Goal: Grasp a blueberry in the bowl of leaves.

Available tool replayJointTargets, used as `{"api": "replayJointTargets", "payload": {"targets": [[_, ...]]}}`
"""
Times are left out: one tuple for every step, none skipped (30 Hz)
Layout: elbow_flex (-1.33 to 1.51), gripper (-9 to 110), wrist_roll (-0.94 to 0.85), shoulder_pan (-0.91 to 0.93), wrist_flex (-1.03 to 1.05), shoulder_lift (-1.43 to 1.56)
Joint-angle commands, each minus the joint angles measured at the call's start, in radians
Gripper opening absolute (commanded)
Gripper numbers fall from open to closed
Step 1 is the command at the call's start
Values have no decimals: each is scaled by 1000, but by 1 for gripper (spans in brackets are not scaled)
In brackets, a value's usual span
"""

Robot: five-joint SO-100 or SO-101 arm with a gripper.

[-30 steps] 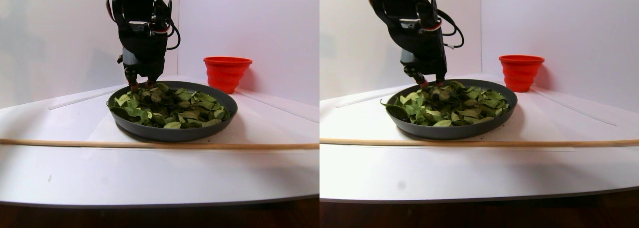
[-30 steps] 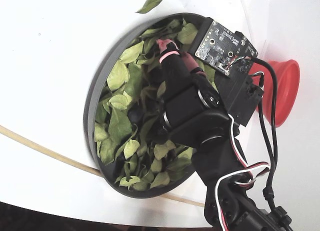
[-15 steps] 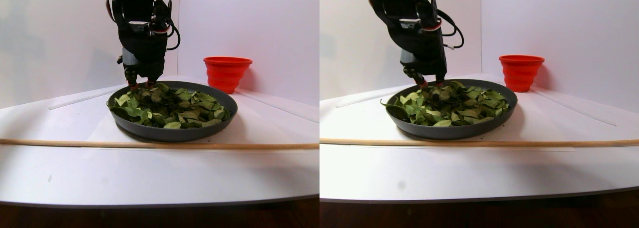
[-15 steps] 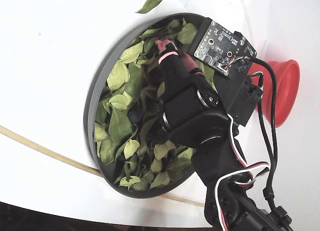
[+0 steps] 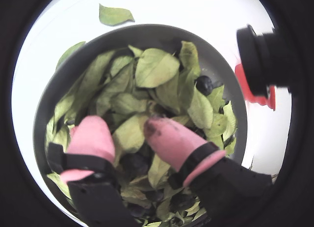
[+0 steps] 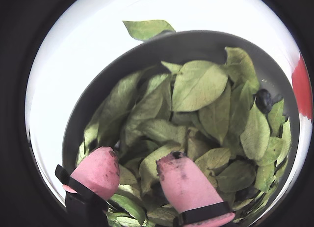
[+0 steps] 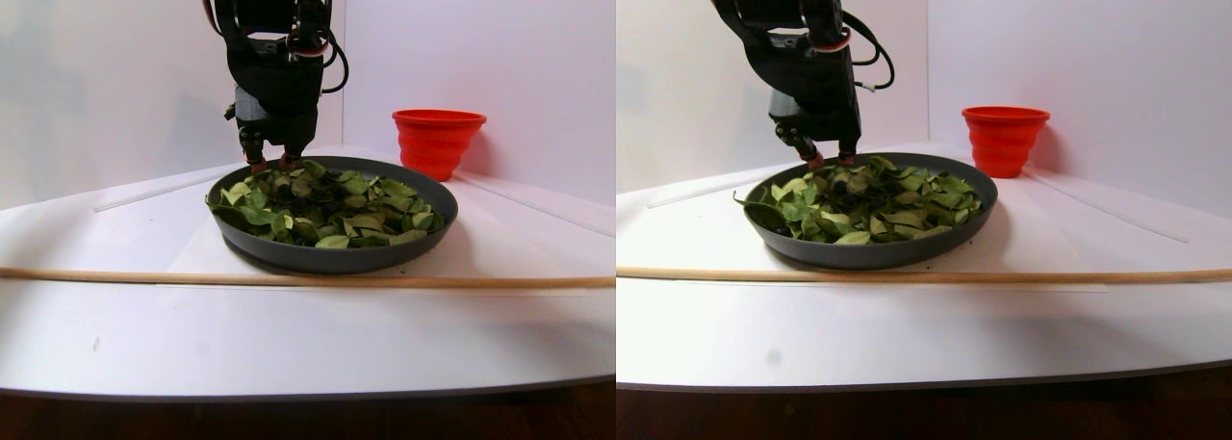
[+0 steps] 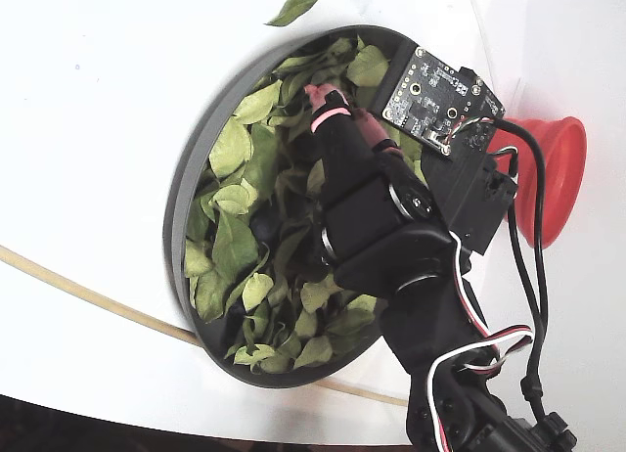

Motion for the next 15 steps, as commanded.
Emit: {"api": "replayJointTargets", "payload": {"targets": [[-2, 15, -6, -6, 2, 126], [0, 15, -6, -5, 2, 127], [2, 15, -8, -3, 2, 129], [3, 15, -9, -3, 2, 129], [6, 15, -12, -2, 2, 130], [9, 15, -14, 0, 2, 130], [12, 15, -15, 2, 3, 130], [15, 15, -18, 3, 3, 130], [18, 15, -20, 6, 3, 130], [21, 15, -23, 8, 3, 130], [25, 15, -25, 11, 3, 130], [26, 15, -26, 12, 3, 130], [31, 15, -28, 15, 3, 130], [35, 15, -31, 17, 3, 129], [38, 15, -32, 20, 3, 127]]}}
